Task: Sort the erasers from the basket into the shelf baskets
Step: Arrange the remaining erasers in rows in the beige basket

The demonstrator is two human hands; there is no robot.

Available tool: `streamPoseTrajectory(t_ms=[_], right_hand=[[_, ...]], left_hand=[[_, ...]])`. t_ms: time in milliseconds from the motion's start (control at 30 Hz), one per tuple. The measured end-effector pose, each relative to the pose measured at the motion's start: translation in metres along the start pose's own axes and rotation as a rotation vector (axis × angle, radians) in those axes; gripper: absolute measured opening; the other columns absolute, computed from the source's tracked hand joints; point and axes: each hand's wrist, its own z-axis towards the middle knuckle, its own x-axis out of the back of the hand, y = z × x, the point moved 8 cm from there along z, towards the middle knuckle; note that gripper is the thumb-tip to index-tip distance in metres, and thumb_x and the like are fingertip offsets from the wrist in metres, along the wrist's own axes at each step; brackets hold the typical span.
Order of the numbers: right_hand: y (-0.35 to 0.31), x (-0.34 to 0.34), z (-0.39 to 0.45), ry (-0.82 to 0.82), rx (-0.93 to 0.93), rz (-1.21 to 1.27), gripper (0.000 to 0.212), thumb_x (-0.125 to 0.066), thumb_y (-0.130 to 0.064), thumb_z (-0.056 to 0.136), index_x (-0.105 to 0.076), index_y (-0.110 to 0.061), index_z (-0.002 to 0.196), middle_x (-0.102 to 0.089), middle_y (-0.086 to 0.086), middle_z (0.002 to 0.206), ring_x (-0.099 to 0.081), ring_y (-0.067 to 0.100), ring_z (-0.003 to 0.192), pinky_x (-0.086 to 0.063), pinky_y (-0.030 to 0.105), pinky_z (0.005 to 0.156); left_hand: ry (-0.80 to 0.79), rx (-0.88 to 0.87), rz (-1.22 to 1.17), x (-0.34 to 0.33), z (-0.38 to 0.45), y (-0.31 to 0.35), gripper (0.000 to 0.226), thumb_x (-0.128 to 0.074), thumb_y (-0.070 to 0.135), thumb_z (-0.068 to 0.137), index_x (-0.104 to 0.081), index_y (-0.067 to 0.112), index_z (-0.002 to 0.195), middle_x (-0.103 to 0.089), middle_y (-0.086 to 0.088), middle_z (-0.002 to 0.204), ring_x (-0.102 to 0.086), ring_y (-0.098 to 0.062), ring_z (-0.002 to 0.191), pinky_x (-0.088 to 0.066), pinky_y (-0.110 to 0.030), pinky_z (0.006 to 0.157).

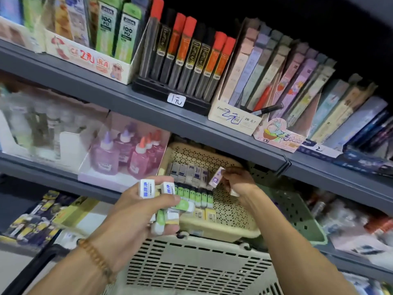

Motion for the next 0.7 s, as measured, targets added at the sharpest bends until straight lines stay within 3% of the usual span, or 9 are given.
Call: streamPoseTrajectory(t_ms=[100,167,200,333,467,533,633,700], right_hand=[[-0.002,-0.009,0.026,-0.012,0.062,-0.294,0.021,-0.058,-0.022,0.096,-0.068,-0.015,0.079,-0.063,0.006,0.065,-0.053,0.017,0.053,-0.041,0.028,0.054],[0.001,-0.02,0.038,-0.056,0.086,-0.467,0.028,-0.052,-0.025,0.097,-0.06,-0.023,0.071,-0.063,0.008,0.079,-0.056,0.021,0.077,-0.043,0.034,0.074],[0.003,-0.023,0.044,-0.053,0.081,-0.501,0.03,-0.05,-0.023,0.097,-0.058,-0.022,0.068,-0.063,0.008,0.078,-0.057,0.023,0.08,-0.045,0.036,0.078],[0.017,-0.028,0.058,-0.083,-0.021,-0.38,0.027,-0.057,-0.02,0.095,-0.065,-0.018,0.07,-0.056,-0.004,0.045,-0.052,0.016,0.053,-0.043,0.03,0.064],[0.015,-0.033,0.056,-0.121,-0.005,-0.385,0.036,-0.061,-0.041,0.093,-0.064,-0.013,0.072,-0.055,-0.003,0.043,-0.052,0.017,0.053,-0.042,0.032,0.069],[0.012,-0.03,0.051,-0.09,-0.035,-0.219,0.042,-0.053,-0.039,0.098,-0.061,-0.01,0.069,-0.057,0.003,0.049,-0.052,0.018,0.051,-0.042,0.032,0.063],[0.006,-0.028,0.039,-0.104,-0.109,0.341,0.02,-0.041,-0.001,0.095,-0.057,-0.001,0.083,-0.056,0.015,0.065,-0.054,0.021,0.053,-0.046,0.032,0.048],[0.001,-0.031,0.03,-0.176,-0.13,0.563,0.031,-0.034,0.02,0.08,-0.055,0.002,0.095,-0.056,0.019,0.083,-0.058,0.025,0.068,-0.05,0.034,0.05]], left_hand=[[-0.004,0.002,-0.008,0.0,0.005,0.001,0.048,-0.081,0.017,0.045,-0.075,0.024,0.092,-0.074,-0.016,0.099,-0.074,-0.031,0.083,-0.058,-0.038,0.061],[-0.013,0.002,-0.012,0.0,0.005,0.001,0.045,-0.081,0.017,0.048,-0.075,0.026,0.091,-0.075,-0.014,0.097,-0.074,-0.031,0.082,-0.058,-0.038,0.061],[-0.019,0.0,-0.01,0.0,0.005,0.001,0.045,-0.081,0.017,0.047,-0.075,0.027,0.091,-0.075,-0.013,0.097,-0.074,-0.03,0.081,-0.058,-0.038,0.061],[-0.021,0.005,0.001,-0.001,0.004,0.0,0.045,-0.081,0.017,0.049,-0.076,0.027,0.092,-0.075,-0.011,0.094,-0.074,-0.026,0.077,-0.058,-0.037,0.061],[-0.015,0.014,0.009,-0.003,0.004,-0.002,0.042,-0.08,0.015,0.052,-0.076,0.027,0.092,-0.075,-0.01,0.091,-0.074,-0.024,0.074,-0.058,-0.037,0.06],[-0.007,0.015,0.007,-0.002,0.003,-0.002,0.041,-0.08,0.015,0.053,-0.076,0.027,0.092,-0.075,-0.01,0.092,-0.074,-0.024,0.073,-0.058,-0.037,0.06],[0.008,0.006,0.007,0.0,0.0,0.001,0.041,-0.08,0.015,0.052,-0.076,0.027,0.091,-0.075,-0.011,0.091,-0.074,-0.024,0.07,-0.058,-0.037,0.061],[0.016,-0.001,0.002,0.002,-0.002,0.004,0.042,-0.08,0.016,0.05,-0.076,0.025,0.091,-0.075,-0.014,0.094,-0.074,-0.025,0.072,-0.057,-0.037,0.061]])
